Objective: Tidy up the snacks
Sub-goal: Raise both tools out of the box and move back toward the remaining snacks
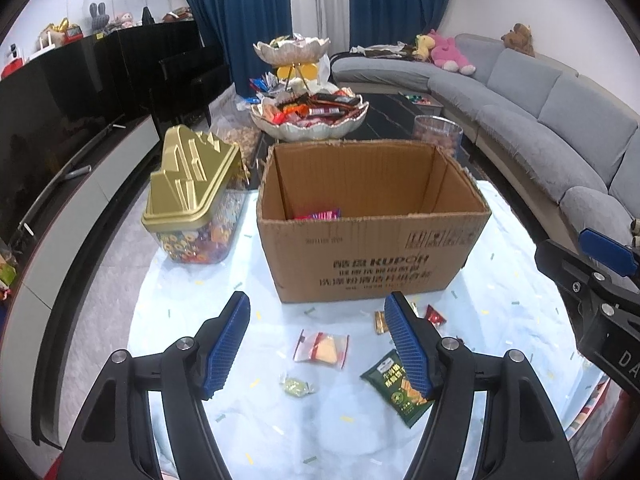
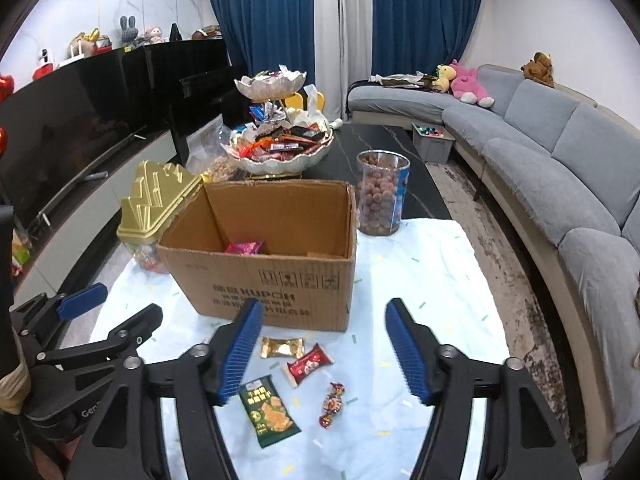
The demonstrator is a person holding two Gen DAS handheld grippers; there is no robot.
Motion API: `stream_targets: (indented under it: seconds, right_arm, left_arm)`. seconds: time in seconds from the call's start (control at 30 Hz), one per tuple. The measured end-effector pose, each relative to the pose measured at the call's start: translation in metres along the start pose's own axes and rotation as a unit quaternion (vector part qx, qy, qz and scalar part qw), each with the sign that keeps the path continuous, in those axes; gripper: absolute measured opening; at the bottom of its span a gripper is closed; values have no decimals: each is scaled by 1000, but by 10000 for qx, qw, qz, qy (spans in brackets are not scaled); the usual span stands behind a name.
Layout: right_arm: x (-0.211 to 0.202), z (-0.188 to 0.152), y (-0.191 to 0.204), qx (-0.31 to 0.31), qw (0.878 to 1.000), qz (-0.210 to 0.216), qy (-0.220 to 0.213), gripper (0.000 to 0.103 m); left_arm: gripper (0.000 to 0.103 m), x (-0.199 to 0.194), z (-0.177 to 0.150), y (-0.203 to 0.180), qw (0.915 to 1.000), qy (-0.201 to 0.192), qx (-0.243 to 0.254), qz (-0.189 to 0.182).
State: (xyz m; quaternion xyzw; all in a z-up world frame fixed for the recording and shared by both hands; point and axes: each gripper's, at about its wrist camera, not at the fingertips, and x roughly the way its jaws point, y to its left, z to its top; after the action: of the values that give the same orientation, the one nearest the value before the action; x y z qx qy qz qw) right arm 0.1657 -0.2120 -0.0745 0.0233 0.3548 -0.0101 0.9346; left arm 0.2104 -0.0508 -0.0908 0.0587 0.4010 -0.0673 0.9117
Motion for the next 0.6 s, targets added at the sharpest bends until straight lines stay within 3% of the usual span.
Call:
stream_targets:
  seconds: [0.4,0.6]
  right_arm:
    - [17,-30,-9,-11,9997,-143,201,67]
    - [27,-44,-6,30,9996,-196,215,67]
  left_arm:
    - [71,19,-29,-7,9998,188,-10,64]
    - [71,26,-46,0,9996,57,-115,235]
